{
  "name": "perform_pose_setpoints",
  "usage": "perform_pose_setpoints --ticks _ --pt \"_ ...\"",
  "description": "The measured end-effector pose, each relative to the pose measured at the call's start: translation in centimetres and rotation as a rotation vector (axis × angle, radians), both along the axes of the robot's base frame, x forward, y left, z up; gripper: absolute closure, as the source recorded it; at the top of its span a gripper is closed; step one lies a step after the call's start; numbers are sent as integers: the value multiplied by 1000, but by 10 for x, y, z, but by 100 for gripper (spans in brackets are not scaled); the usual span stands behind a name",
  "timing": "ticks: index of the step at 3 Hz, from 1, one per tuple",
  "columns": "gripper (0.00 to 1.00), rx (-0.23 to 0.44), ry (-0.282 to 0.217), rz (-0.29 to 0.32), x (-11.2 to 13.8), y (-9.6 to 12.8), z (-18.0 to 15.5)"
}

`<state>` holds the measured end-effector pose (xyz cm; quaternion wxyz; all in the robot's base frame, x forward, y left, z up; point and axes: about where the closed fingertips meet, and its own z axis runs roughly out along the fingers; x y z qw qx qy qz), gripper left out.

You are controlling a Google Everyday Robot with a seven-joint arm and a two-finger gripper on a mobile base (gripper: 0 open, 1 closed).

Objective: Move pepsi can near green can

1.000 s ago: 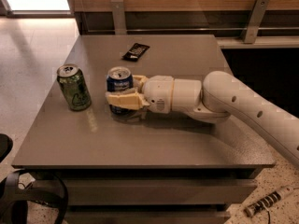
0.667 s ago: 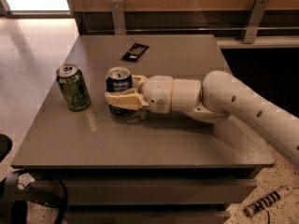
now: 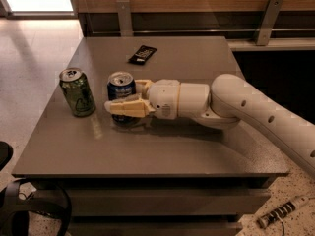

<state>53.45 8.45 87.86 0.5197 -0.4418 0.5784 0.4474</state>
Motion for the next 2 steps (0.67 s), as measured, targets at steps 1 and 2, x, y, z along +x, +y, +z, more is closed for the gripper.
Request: perform_pose_setpoints --ticks 1,2 --pt "0 0 -1 3 -1 2 0" --pt "0 0 -1 3 -1 2 0"
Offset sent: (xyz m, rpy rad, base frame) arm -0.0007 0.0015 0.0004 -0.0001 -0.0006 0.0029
